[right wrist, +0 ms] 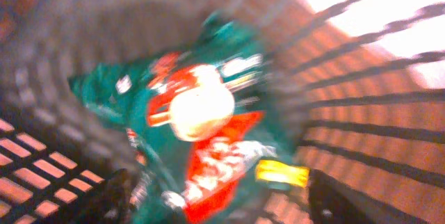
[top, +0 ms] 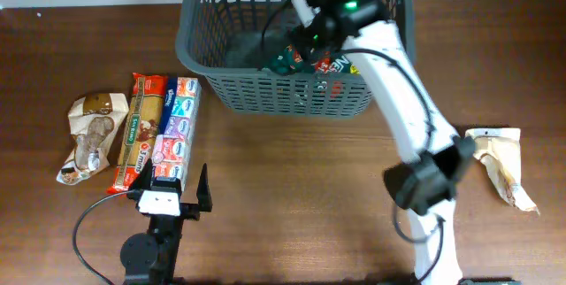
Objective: Pack container
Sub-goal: 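Lift the bags and drop them into the grey basket, right gripper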
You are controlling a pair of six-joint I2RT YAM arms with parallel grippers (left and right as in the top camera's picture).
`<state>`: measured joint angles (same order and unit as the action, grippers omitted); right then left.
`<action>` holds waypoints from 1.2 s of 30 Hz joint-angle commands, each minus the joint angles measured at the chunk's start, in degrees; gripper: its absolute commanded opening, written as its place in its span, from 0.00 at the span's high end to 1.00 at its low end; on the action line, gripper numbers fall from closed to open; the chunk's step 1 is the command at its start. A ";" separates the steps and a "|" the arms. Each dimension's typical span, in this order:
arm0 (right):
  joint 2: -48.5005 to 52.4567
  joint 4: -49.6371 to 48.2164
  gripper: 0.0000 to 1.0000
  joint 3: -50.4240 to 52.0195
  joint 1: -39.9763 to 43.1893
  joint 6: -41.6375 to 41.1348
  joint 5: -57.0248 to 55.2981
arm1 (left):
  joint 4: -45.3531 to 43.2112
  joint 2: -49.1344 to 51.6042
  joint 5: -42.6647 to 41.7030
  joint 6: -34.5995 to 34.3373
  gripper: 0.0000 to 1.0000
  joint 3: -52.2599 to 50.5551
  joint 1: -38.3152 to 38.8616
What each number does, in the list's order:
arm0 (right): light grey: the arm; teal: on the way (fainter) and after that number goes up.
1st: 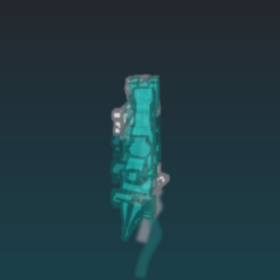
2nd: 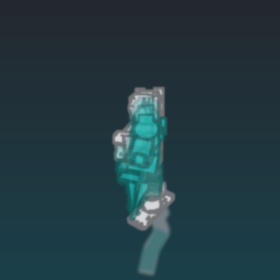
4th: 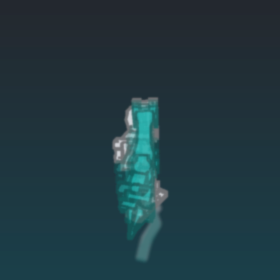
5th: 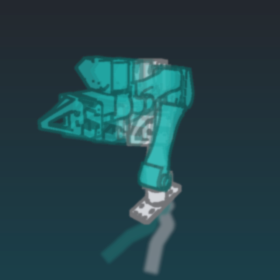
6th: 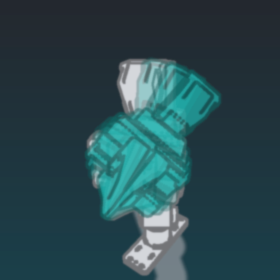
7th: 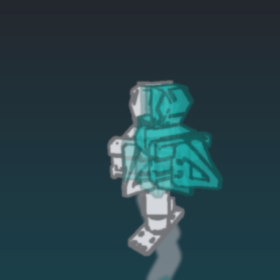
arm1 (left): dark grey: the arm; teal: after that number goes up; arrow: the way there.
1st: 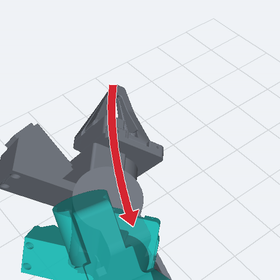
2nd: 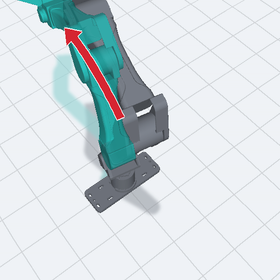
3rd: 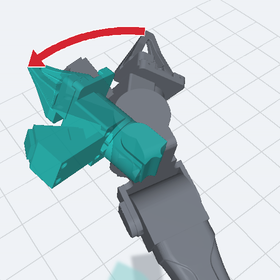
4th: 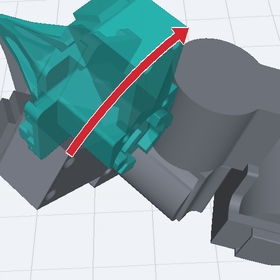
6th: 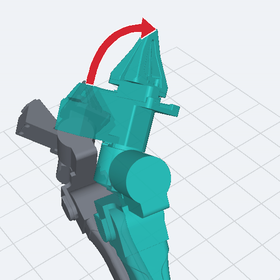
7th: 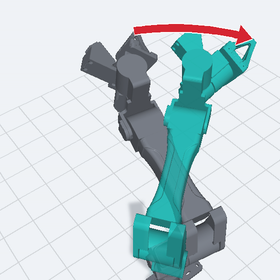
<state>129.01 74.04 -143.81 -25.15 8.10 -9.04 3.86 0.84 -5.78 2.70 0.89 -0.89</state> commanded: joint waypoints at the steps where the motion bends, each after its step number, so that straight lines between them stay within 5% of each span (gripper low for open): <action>1: -14.49 -1.07 0.17 -2.89 4.31 0.09 -8.44 | 0.02 -0.50 0.20 -0.33 0.01 -0.42 -0.31; 10: -25.51 -0.15 0.18 0.63 31.10 -0.90 -2.62 | 0.04 -0.50 0.20 -0.33 0.01 -0.42 -0.31; 16: -26.43 0.00 0.18 15.34 48.19 -2.80 4.31 | 0.04 -0.50 0.20 -0.33 0.01 -0.42 -0.28; 25: -26.29 -14.03 0.17 46.34 52.98 6.08 4.55 | 0.04 -0.50 0.20 -0.33 0.01 -0.42 -0.28; 29: -26.29 -14.16 0.27 55.56 53.00 13.88 4.28 | 0.04 -0.50 0.20 -0.33 0.01 -0.42 -0.31; 36: -26.29 -11.82 0.21 66.25 53.35 19.54 -3.28 | 0.04 -0.50 0.20 -0.33 0.01 -0.42 -0.31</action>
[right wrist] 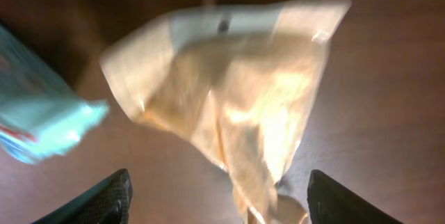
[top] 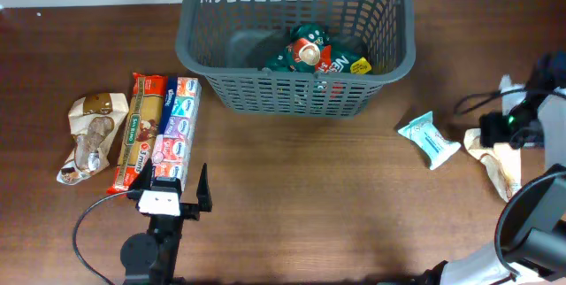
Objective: Pack container
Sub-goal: 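Lift the bags and drop them into the grey basket, right gripper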
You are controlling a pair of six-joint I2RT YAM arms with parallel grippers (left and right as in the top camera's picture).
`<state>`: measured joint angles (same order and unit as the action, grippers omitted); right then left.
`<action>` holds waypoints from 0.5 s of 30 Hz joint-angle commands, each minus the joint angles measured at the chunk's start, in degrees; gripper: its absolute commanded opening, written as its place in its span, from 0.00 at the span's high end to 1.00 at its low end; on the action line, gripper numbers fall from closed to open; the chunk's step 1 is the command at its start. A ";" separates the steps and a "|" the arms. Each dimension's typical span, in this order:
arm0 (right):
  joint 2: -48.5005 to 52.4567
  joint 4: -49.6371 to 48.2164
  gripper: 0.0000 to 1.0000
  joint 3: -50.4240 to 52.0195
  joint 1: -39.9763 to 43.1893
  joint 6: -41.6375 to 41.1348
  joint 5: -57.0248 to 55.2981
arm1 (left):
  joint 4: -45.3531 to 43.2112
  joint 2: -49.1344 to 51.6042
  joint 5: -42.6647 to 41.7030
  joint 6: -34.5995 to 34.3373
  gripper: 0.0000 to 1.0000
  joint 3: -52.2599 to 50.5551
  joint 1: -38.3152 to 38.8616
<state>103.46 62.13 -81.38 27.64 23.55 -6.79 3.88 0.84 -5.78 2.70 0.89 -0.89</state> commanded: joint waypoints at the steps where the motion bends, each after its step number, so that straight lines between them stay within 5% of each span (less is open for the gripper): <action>1: -0.74 -0.07 0.20 4.85 0.92 4.11 -5.95 | 0.02 -0.50 0.20 -0.33 0.01 -0.42 -0.31; 15: 1.31 -11.61 0.24 14.29 8.39 -0.04 -5.31 | 0.02 -0.50 0.20 -0.33 0.01 -0.42 -0.31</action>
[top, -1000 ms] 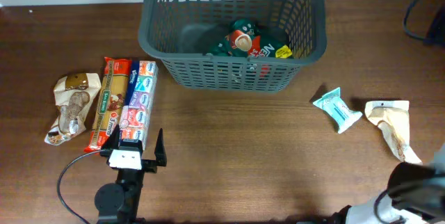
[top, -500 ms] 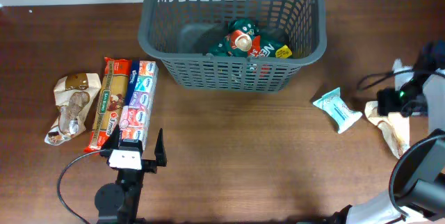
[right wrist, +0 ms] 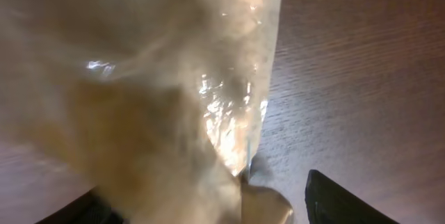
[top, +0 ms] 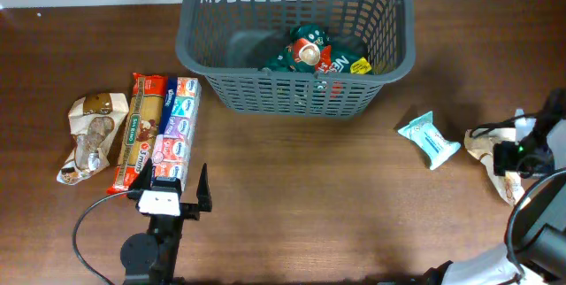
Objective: Pack container
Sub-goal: 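Lift the bags and drop them into the grey basket, right gripper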
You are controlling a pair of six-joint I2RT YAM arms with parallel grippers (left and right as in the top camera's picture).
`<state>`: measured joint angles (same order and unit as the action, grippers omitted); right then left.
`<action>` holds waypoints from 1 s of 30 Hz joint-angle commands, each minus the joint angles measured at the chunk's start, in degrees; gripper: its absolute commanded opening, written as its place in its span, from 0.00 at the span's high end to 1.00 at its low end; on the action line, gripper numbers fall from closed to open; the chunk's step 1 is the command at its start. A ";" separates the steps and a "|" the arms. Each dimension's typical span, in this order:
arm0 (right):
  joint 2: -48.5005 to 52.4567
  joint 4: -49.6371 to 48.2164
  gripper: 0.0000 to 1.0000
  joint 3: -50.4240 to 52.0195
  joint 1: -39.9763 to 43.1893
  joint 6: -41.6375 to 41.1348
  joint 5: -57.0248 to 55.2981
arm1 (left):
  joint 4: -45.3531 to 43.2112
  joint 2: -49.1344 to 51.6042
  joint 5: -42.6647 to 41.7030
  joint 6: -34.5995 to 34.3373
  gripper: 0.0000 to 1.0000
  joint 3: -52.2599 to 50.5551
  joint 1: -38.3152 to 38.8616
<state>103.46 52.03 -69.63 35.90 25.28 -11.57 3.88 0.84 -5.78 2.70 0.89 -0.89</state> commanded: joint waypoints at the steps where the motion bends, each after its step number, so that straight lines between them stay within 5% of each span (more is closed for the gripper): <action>1: 1.79 -2.08 0.25 3.08 0.11 -1.75 -0.55 | 0.02 -0.50 0.20 -0.33 0.01 -0.42 -0.31; 6: 3.87 -6.43 0.35 4.63 0.13 -3.98 0.15 | 0.00 -0.50 0.20 -0.33 0.01 -0.42 -0.28; 7: 4.15 -6.97 0.48 4.74 0.13 -4.00 0.98 | 0.02 -0.50 0.20 -0.33 0.01 -0.42 -0.28; 9: 4.72 -7.69 0.96 4.79 0.13 -4.94 2.75 | 0.02 -0.50 0.20 -0.33 0.01 -0.42 -0.28; 16: 2.62 -7.82 0.97 -4.42 0.11 -22.47 6.32 | 0.02 -0.50 0.20 -0.33 0.01 -0.42 -0.31; 25: -0.37 6.01 0.96 -48.04 -3.69 -30.10 38.86 | 0.02 -0.50 0.20 -0.33 0.01 -0.42 -0.28; 30: -0.37 16.76 0.97 -69.00 -17.05 -25.77 40.28 | 0.02 -0.50 0.20 -0.33 0.01 -0.42 -0.28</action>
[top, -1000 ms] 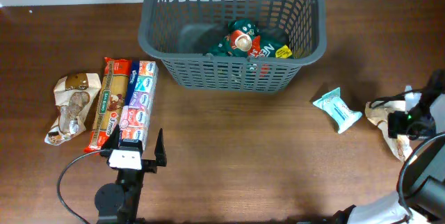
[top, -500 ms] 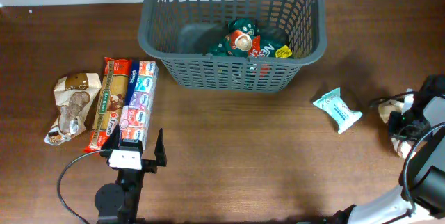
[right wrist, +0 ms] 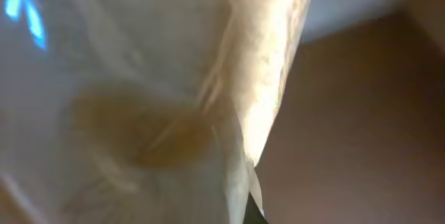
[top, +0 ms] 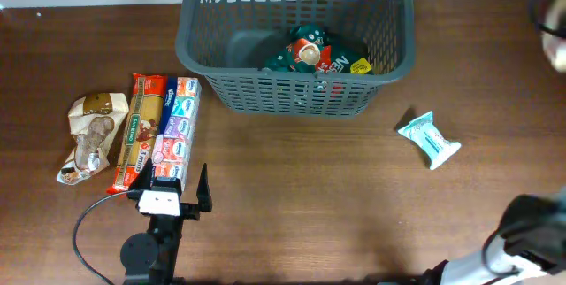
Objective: Pack container
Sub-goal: 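Lift the bags and drop them into the grey basket, right gripper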
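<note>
The grey mesh basket (top: 212, 50) stands at the back of the table with a green snack packet (top: 309, 55) inside. A crumpled tan bag (right wrist: 139, 92) fills the right wrist view, pressed close to the camera, and it no longer shows on the table in the overhead view. My right gripper (top: 553, 33) is only a blur at the upper right edge, shut on that bag, its fingers hidden behind it. My left gripper (top: 173, 188) rests open near the front left, holding nothing.
At the left lie a brown paper bag (top: 88, 134), a long pasta packet (top: 140, 139) and a blue-and-pink packet (top: 175, 126), side by side. A light-blue tissue packet (top: 429, 137) lies right of the middle. My right arm's base (top: 531, 223) sits at the front right corner.
The right gripper was low on the tan bag at the table's right edge. Now the bag is off the table, and the gripper is higher and farther back. The left arm has not moved.
My right gripper was inside the basket over the green packet. Then it was out at the right, above the tan bag beside the tissue packet, the green packet left in the basket. It then sat down on the bag, and now holds it lifted.
</note>
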You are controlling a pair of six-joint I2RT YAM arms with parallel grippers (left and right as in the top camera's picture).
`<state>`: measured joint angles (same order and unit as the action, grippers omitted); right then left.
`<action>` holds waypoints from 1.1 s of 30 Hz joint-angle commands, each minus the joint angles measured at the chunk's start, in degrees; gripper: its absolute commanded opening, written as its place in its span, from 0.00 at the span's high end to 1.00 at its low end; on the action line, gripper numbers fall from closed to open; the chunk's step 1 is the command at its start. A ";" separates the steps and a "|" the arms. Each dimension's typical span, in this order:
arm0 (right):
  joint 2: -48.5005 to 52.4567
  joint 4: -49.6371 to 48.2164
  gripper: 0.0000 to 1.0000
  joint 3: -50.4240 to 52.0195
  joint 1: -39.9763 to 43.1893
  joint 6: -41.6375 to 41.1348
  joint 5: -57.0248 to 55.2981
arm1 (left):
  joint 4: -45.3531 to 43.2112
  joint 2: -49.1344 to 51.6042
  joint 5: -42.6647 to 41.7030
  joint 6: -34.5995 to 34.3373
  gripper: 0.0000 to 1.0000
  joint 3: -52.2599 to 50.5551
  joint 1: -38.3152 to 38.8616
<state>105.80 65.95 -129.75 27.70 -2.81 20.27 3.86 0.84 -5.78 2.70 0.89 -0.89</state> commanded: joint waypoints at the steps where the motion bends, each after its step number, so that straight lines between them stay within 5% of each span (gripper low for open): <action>1: -2.71 4.55 0.96 -13.14 -16.09 7.74 7.37 | 0.04 -0.50 0.20 -0.33 0.01 -0.42 -0.31; 7: -0.31 1.49 0.96 -14.80 -41.27 18.29 -8.46 | 0.04 -0.50 0.20 -0.33 0.01 -0.42 -0.31; 11: 6.23 -3.30 0.96 -14.80 -50.49 24.28 -14.08 | 0.04 -0.50 0.20 -0.33 0.01 -0.39 -0.28; 19: 21.64 -14.43 0.96 -14.80 -53.68 25.81 -16.79 | 0.04 -0.50 0.20 -0.33 0.01 -0.42 -0.28; 29: 30.62 -15.76 0.96 -14.80 -53.79 18.34 -15.61 | 0.04 -0.50 0.20 -0.33 0.01 -0.42 -0.28; 30: 30.73 -15.47 0.94 -14.80 -53.86 18.32 -15.58 | 0.04 -0.50 0.20 -0.33 0.01 -0.42 -0.28; 33: 30.93 -14.84 0.34 -14.82 -54.07 18.25 -15.63 | 0.04 -0.50 0.20 -0.33 0.01 -0.42 -0.31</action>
<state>137.82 51.33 -143.24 -25.98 16.82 4.49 3.86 0.84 -5.78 2.70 0.89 -0.89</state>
